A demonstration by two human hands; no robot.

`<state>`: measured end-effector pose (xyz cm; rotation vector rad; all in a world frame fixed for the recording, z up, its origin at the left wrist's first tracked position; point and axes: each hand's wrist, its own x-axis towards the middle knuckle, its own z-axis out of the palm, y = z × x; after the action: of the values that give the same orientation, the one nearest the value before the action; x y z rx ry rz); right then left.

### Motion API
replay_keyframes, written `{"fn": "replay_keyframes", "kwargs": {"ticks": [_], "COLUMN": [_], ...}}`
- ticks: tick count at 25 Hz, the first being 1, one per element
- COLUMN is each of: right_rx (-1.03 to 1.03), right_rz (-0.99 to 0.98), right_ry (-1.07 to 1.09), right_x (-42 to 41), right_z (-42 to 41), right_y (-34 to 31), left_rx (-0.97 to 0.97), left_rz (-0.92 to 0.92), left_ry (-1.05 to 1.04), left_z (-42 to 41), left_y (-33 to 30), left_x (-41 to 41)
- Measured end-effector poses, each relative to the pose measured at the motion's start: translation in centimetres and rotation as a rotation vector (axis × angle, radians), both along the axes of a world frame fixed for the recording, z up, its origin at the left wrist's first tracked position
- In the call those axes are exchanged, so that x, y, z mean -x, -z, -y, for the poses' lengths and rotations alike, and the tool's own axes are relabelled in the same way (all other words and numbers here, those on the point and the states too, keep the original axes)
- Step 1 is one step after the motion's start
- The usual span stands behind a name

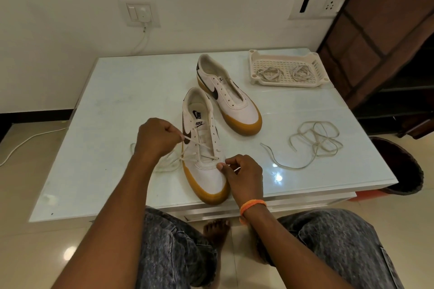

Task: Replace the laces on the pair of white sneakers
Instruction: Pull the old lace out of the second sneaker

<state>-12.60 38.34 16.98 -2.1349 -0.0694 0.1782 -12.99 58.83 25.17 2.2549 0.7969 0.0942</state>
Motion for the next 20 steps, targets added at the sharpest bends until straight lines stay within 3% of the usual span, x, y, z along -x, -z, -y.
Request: {"fn": "replay_keyframes", "kwargs": {"ticks": [3,7,10,20], "right_rx": [0.001,0.016,0.039,0.034], "right_rz": [-0.004,-0.002,0.051,0.044], "right_ry": [0.009,-0.001,-0.034,-0.055], "right_x": [0.0,-0.1,0.0,-0.1], "right_z": [0.0,0.1,-0.4,-0.2], "right_y": [-0.1,-0.5,-0.7,-1.1], "left_rx": [-0.122,-0.13,-0.283,-0.229], "left_rz": [-0.031,-0.003,-0.095,-0.106], "left_ry": [0.073,0.283,0.437,0.33], "left_z": [0.1,2.9,5.0,4.3], "left_y": [0.8,1.4,2.1,2.2], "left_x": [-0.2,-0.7,-0.8,-0.8]}}
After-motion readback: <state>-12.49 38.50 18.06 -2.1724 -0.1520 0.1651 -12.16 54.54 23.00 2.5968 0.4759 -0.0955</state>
